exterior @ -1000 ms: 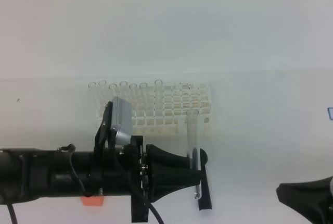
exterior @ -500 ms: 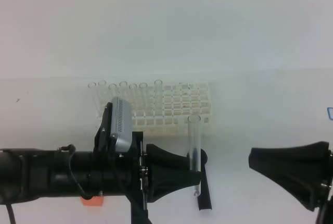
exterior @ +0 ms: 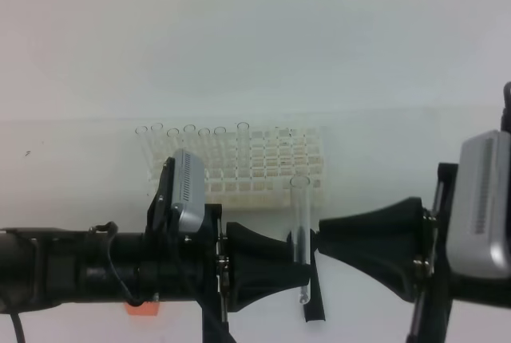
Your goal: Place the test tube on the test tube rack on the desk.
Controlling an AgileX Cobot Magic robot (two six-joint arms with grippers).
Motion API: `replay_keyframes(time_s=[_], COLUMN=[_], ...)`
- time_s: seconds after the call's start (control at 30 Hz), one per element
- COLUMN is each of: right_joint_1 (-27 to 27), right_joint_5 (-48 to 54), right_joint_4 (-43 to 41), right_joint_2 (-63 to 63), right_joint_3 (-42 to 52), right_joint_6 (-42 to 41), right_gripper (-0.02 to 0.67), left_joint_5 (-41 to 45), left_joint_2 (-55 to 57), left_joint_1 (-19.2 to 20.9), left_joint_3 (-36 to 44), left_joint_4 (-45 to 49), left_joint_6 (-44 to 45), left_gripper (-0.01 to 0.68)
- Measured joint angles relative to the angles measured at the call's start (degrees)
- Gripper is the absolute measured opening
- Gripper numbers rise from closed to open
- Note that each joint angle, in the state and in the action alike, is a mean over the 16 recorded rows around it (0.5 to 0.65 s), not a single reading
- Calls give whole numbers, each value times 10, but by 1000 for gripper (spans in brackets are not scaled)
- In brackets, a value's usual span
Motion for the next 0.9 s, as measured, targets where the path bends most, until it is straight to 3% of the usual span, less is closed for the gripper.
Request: replay_keyframes(time_s=[0.47,0.6,0.9], right_joint_1=[0,0,0], right_joint_5=[-27,-24,-5], right_joint_4=[5,6,7], right_joint_2=[49,65,110], right_joint_3=[-53,-66,-99], right_joint_6=[57,62,64], right_gripper=[436,470,478], left_joint_5=[1,1,1], left_joint_2=[0,0,0], left_joint_1=[-1,-1,-1], left_joint_3=[-3,-6,-11], left_joint_4=[0,0,0], left_joint_6=[3,3,2], left_gripper=[109,109,109])
